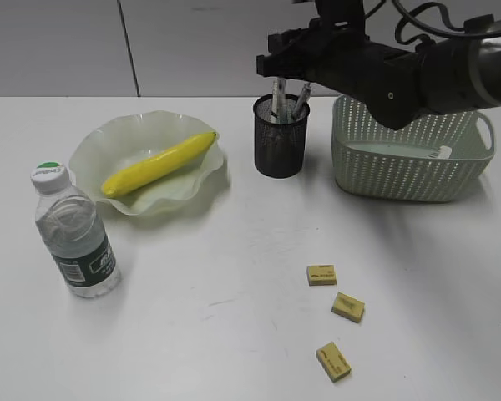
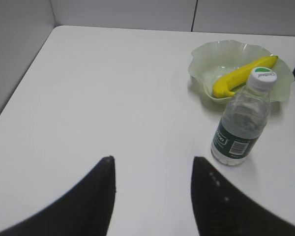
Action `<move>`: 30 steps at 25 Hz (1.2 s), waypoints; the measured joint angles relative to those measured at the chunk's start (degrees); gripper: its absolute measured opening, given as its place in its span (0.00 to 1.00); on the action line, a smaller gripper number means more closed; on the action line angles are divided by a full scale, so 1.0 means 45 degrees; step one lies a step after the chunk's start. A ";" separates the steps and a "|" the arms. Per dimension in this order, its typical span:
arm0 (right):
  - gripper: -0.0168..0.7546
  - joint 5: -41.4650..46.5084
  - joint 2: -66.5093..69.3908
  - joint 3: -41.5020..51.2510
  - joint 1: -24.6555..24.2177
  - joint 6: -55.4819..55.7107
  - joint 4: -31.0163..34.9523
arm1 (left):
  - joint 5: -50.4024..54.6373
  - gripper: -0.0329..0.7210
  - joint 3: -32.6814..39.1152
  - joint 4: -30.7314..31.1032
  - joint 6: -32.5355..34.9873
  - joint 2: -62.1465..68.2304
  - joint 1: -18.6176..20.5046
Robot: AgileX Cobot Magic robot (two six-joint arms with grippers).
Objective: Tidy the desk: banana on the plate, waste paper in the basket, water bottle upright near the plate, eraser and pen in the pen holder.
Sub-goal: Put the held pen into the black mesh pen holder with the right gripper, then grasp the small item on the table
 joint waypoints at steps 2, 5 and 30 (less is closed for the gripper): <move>0.53 0.0546 -0.0427 0.0000 0.0000 0.0000 0.0000 | 0.0000 0.53 0.0000 0.0000 0.0000 0.0000 0.0000; 0.58 0.3408 -0.1964 0.0000 0.0000 -0.0010 0.0000 | 0.0000 0.51 0.0000 0.0000 0.0000 0.0000 0.0000; 0.55 2.1074 -2.5962 0.9417 0.0000 -0.0159 0.0599 | -0.5097 0.43 -0.1857 -1.0209 1.2294 1.0122 -0.0651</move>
